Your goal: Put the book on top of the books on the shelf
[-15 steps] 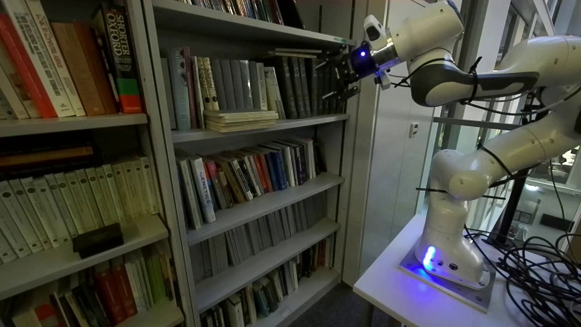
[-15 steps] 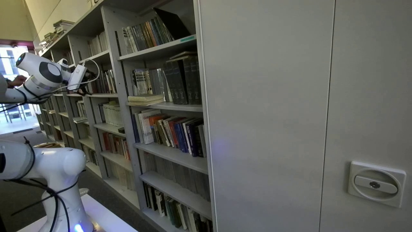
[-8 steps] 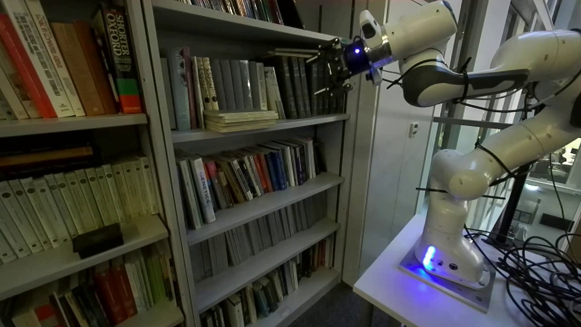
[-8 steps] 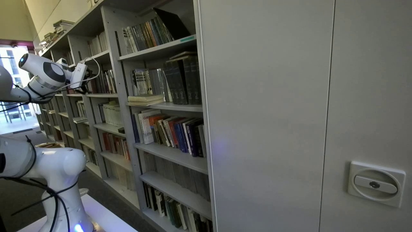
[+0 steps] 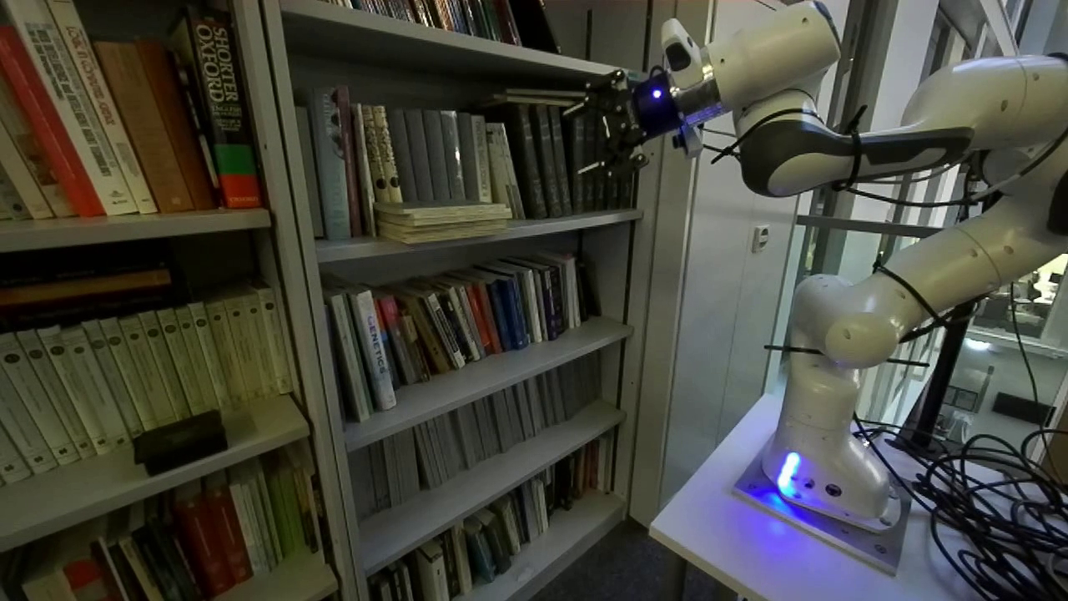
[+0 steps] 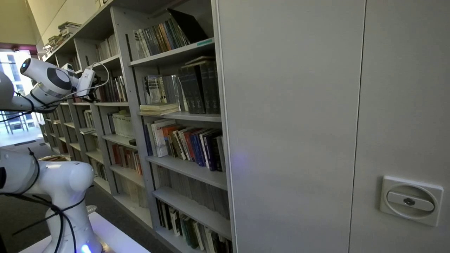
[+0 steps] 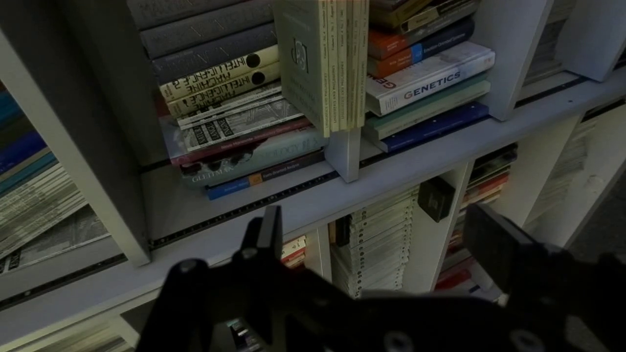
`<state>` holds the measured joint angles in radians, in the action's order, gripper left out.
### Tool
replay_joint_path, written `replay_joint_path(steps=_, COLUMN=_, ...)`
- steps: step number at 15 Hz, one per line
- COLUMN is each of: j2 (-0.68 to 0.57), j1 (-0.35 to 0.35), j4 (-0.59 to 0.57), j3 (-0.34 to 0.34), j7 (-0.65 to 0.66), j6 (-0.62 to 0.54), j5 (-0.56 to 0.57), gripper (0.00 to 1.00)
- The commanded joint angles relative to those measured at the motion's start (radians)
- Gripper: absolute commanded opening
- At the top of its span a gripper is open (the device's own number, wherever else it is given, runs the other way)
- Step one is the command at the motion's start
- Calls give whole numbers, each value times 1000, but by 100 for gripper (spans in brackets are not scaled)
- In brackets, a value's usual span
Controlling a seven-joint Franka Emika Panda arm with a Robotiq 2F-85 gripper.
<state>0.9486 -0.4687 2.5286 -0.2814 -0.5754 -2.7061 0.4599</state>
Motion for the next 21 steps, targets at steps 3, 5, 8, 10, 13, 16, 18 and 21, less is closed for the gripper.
replay_joint_path(steps=3, j2=-1, j1=-1, j4=-3, j3=1, j7=-1, j6=3, j5=0, gripper=100)
replay_joint_path(steps=5, j2=-1, j1=-1, j4=-3, j3=1, j7=-1, j6=3, j5=0, gripper=100)
replay_joint_path(steps=8, j2=-1, j1=-1, j4=-3, j3=1, j7=-1, j6=3, j5=0, gripper=100)
replay_joint_path(steps=10, j2=-1, j1=-1, j4=-3, j3=1, j7=-1, j6=3, j5=0, gripper=100)
replay_joint_path(steps=13, j2=-9, j1=2, j4=-5, j3=1, j7=-4, j6=3, j5=3, gripper=100)
replay_joint_path(steps=16, j2=-56, j1=100, j4=-35, j3=-34, j7=18, j6=-52, j5=65, gripper=100)
replay_joint_path(steps=18, j2=-113, j1=169, j4=-64, j3=-54, j7=50, j6=-111, j5=95, gripper=100)
replay_joint_path(steps=21, j2=-219, j1=283, j4=-139, j3=-97, j7=76, j6=-175, j5=144, gripper=100)
